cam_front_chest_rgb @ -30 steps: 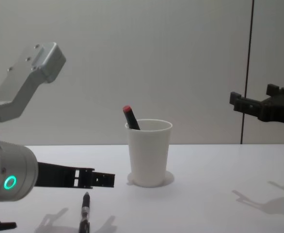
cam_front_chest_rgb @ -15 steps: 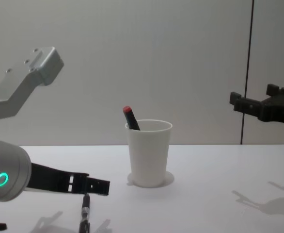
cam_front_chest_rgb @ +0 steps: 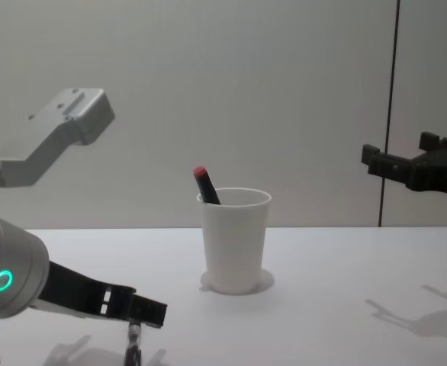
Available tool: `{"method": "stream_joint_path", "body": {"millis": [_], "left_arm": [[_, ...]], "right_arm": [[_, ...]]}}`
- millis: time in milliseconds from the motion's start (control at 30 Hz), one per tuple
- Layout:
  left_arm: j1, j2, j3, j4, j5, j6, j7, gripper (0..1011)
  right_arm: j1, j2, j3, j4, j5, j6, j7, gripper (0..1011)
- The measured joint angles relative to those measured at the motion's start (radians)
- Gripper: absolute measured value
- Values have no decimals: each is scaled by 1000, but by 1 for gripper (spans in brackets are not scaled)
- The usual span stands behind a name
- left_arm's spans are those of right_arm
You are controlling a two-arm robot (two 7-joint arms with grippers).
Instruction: Place the pen into the pen holder.
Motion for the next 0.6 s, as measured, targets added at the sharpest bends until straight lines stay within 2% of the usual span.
{"method": "stream_joint_path", "body": {"millis": [267,600], "left_arm": [[-20,-7,11,6,51,60,-26,1001],[-36,-16,22,16,102,93,-54,1001]], "right_arm": [[0,0,0,0,0,0,0,1002],[0,0,0,0,0,0,0,1002]]}}
